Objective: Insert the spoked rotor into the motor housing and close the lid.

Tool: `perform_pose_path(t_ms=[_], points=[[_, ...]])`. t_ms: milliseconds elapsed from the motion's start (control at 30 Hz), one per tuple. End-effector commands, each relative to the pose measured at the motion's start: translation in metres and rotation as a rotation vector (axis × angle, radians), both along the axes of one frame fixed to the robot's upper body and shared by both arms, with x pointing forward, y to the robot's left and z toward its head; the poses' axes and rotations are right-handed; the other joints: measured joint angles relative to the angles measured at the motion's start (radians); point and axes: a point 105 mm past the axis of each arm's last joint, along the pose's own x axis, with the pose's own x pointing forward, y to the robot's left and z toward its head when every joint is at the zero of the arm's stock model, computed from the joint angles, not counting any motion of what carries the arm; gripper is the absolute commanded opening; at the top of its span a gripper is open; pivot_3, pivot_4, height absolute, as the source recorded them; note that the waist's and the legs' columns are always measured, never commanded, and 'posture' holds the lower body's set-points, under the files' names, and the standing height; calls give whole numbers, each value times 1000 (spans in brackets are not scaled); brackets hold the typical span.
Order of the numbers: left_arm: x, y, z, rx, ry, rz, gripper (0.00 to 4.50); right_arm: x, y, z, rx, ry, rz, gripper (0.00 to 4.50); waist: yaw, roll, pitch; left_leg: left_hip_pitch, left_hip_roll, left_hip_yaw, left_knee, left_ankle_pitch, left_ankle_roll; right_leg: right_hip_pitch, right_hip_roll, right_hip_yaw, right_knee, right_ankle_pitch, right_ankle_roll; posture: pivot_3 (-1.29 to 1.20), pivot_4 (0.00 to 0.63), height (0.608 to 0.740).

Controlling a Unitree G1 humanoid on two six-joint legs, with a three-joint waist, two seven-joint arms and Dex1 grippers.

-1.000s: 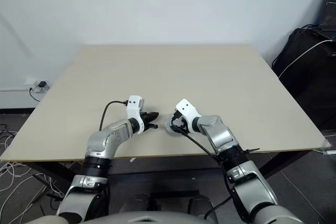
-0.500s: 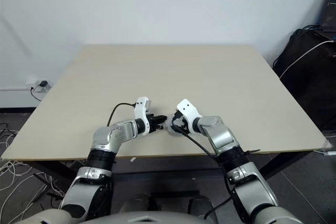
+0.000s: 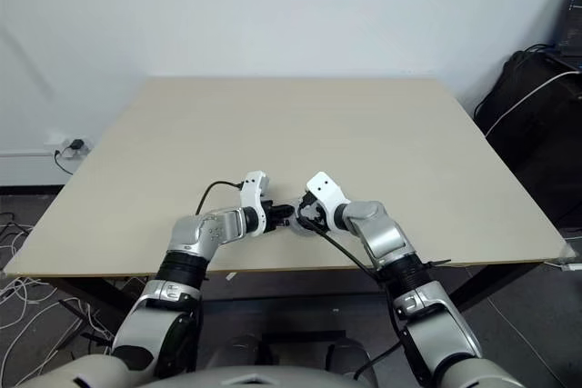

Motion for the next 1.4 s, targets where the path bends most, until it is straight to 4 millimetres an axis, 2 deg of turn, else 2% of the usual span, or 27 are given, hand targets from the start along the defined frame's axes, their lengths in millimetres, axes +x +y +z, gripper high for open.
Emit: perform_pose_path(t_ms=[33,167,233,300,467,600,733,800,867,1067,1200,1400], points=[[-2,-7,-1,18,17,-28,0,-12,-11,-23,-74,83,-18,3209,1,0,0,0,0,0,0,0,0,0,0,0,0,0,0,0,0,740],[-3,-10,-2,23,21,-37,0,-14,-19,-21,-79,80,-14,3209,6,0,0,0,-1,-1,0,0,0,1,-1,-1,0,0,0,0,0,740],[-3,-10,-3,25,23,-38,0,-15,-26,-20,-84,79,-20,3944,10,0,0,-1,-2,-1,0,0,1,1,-2,-2,-1,0,0,0,0,740],[-4,-11,-4,31,26,-38,0,-17,-35,-17,-90,79,-27,4458,13,0,-1,-2,-2,-1,1,-1,2,1,-2,-2,-2,0,0,0,0,740],[-4,-11,-4,27,24,-38,0,-22,-54,-1,-56,52,-33,4458,15,0,0,-3,-2,-1,4,-3,4,2,-3,-2,-3,0,1,0,0,740],[-4,-11,-3,27,20,-40,0,-23,-59,25,64,-7,-59,4458,16,-1,3,-3,-2,-2,5,-3,4,2,-3,-3,-3,0,1,0,0,740],[-4,-11,-3,23,14,-44,0,-1,-70,37,237,-56,-336,4458,15,0,5,-3,-2,-1,5,-3,4,1,-3,-2,-2,1,2,0,0,740],[-4,-11,-3,24,11,-47,0,9,-74,35,346,-33,-505,4458,15,1,5,-3,-1,-2,6,-3,4,1,-3,-3,-1,1,2,0,0,740],[-4,-12,-3,26,8,-50,0,12,-74,31,393,-6,-576,4458,18,1,5,-4,-1,-2,6,-3,4,1,-3,-3,-1,1,2,0,0,740],[-4,-9,-4,33,4,-52,0,14,-56,12,515,146,-716,4458,18,2,5,-7,-2,-1,6,-4,7,-1,-3,-2,-4,1,2,0,0,740],[-4,-8,-4,37,2,-50,0,12,-40,6,563,236,-704,4458,15,3,7,-8,-2,-1,8,-4,7,-1,-3,-2,-2,1,2,0,0,740],[-5,-7,-6,41,2,-49,0,7,-24,9,749,416,-696,4458,14,3,7,-8,-2,-1,9,-4,7,-1,-3,-2,-2,2,2,0,0,740]])
